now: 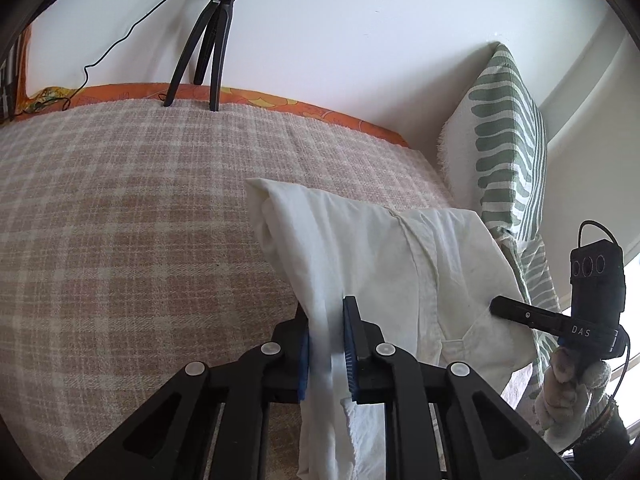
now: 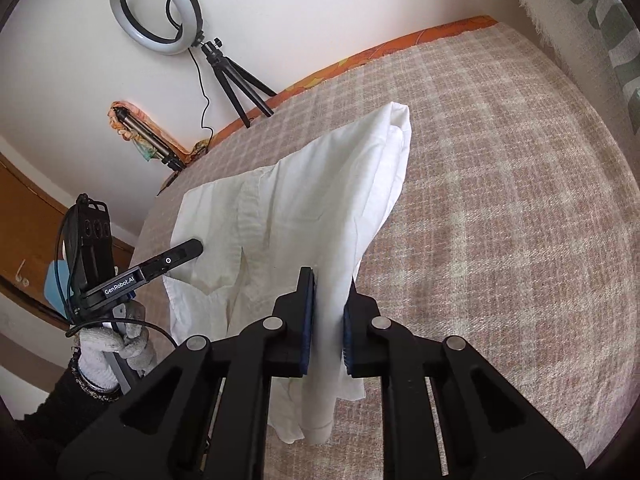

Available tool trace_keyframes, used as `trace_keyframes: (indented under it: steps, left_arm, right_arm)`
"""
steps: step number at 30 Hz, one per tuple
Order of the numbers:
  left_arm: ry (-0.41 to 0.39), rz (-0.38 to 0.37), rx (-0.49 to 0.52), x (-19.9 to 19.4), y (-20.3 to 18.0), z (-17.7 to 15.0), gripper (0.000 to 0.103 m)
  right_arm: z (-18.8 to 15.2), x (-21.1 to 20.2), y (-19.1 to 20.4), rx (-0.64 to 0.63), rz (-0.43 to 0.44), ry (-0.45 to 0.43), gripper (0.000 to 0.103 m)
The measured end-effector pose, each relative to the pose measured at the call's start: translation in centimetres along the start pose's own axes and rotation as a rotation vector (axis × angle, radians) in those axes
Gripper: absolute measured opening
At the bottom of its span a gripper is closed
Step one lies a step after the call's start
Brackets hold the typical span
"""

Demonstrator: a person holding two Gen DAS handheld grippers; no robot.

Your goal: Fold small clothes

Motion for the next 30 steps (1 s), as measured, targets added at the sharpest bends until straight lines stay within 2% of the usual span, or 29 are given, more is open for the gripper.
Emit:
trace_keyframes:
  steps: [5, 15, 30]
  left_arm:
    - [-0.05, 0.025, 0.046, -2.5, 0.2, 0.4, 0.012]
    - [-0.122, 0.037, 0.046, -7.8, 3.2, -0.4, 0.012]
    - [-0.233, 0.122, -0.003, -15.5, 11.7, -0.3, 0.008]
  right_arm:
    - [-0.7, -0.4, 2.8, -0.065, -0.016, -0.013, 0.013]
    - [-2.4, 0.5, 9.7, -0.169, -0.01, -0.034, 0.013]
    - [-3.5, 7.6, 20.5, -0.216, 0.087, -0.005, 0.012]
Point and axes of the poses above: each gripper's, at about its wrist camera, not at the fingertips, and x roughly the way its jaws point, y to its left, z to its top, the point moved 8 cm from there along x, roughly the way its jaws point, and after that the axes turned 5 degrees about x, right-handed, at the moved point
